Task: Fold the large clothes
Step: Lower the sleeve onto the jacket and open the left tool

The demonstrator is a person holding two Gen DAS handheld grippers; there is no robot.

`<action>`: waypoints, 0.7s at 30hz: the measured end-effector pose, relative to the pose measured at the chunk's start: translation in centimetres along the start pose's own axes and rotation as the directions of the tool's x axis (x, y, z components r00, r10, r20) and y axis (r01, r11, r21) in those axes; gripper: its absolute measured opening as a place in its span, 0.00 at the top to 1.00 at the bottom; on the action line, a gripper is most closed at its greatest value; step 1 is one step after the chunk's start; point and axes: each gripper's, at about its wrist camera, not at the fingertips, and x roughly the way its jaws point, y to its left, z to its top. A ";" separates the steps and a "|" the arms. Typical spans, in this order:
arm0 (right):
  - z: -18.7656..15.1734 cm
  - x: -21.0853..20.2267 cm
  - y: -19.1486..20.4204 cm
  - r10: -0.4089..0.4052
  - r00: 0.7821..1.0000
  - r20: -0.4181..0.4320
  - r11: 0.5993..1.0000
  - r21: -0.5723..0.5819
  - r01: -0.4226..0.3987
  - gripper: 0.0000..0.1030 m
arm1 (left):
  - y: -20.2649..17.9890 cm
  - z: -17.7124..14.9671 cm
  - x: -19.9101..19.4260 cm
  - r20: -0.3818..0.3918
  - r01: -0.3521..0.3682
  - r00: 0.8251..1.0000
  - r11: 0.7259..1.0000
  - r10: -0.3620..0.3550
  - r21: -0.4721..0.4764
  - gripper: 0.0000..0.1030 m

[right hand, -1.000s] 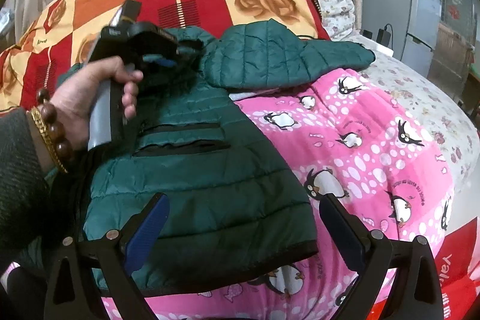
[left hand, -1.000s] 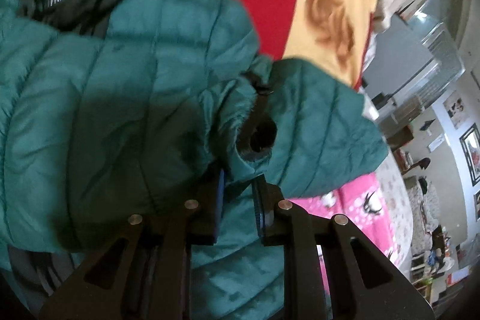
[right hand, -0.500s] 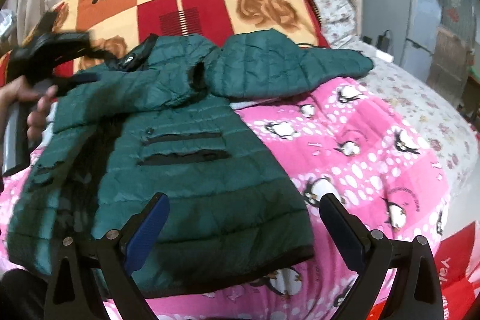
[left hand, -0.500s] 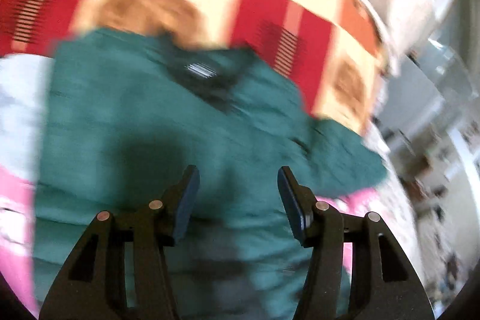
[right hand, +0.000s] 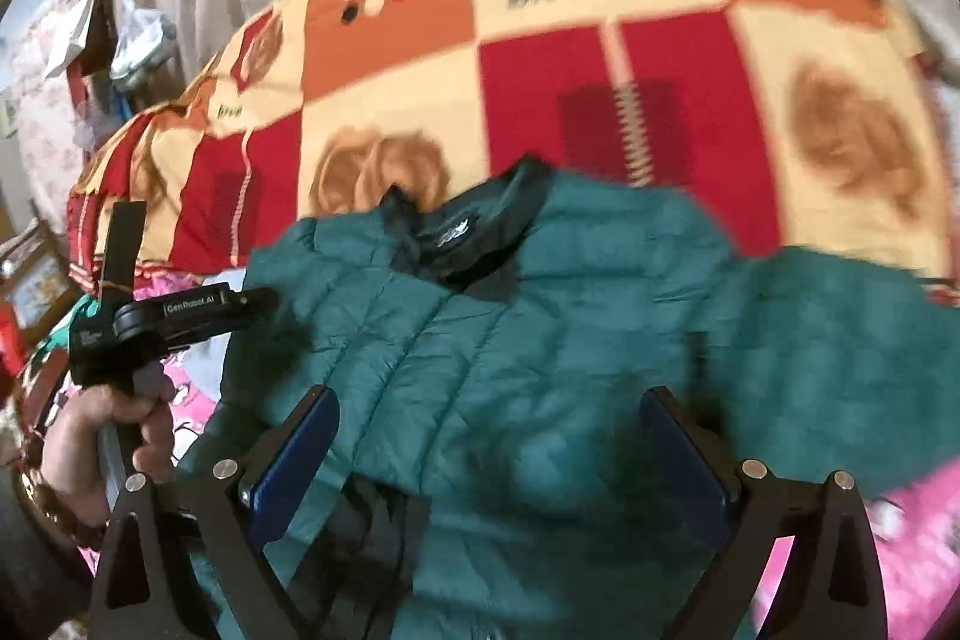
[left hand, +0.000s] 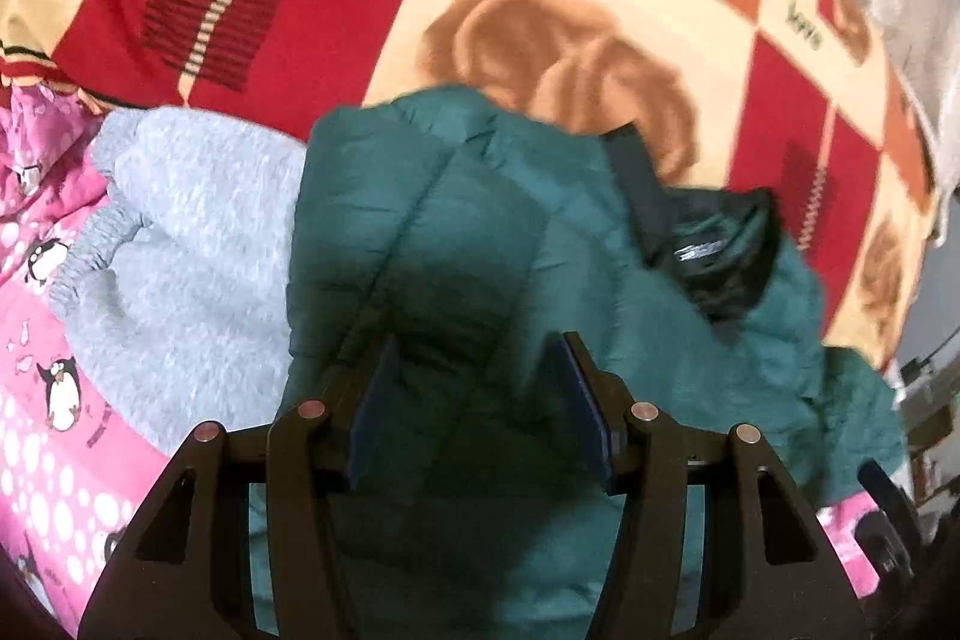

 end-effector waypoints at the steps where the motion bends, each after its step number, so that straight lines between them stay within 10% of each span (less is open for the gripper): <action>1: -0.2 1.5 -0.5 -0.006 1.000 -0.028 1.000 -0.003 0.006 0.08 | 0.1 -0.3 0.7 -0.004 -0.012 1.000 1.000 0.012 0.009 0.48; 5: -3.2 8.0 -4.9 -0.036 0.975 -0.219 0.995 0.079 0.055 0.12 | 0.1 -1.5 2.2 -0.010 -0.041 0.999 0.996 0.042 0.074 0.47; 17: -2.9 7.4 -4.3 -0.013 0.962 -0.274 0.998 0.062 0.031 0.05 | -0.4 -2.1 -1.1 -0.021 0.003 1.000 0.989 0.000 0.147 0.28; 21: -1.2 0.6 -5.5 -0.064 0.991 -0.116 0.996 0.061 0.071 0.12 | -0.3 -3.9 -7.0 0.059 0.019 0.998 0.987 -0.028 0.158 0.28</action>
